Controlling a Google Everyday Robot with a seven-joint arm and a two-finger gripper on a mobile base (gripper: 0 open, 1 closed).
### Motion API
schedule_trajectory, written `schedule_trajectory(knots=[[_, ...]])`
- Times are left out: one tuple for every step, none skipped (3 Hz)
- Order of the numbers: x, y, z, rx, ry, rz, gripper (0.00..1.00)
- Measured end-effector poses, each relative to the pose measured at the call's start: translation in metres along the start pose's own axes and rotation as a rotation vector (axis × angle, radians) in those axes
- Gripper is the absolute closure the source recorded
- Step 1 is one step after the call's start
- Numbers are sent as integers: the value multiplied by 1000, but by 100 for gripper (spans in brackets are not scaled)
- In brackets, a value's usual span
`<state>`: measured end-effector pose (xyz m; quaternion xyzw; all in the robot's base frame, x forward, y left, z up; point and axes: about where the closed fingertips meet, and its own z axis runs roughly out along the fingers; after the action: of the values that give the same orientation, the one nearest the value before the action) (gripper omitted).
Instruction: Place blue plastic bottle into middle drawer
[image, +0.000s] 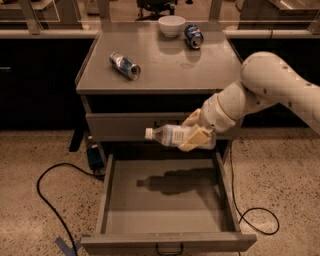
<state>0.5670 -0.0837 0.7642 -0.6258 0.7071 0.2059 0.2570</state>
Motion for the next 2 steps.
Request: schedule_trajectory(knots=[[44,28,36,-40,-18,67,100],[69,48,62,-76,-31,100,100]])
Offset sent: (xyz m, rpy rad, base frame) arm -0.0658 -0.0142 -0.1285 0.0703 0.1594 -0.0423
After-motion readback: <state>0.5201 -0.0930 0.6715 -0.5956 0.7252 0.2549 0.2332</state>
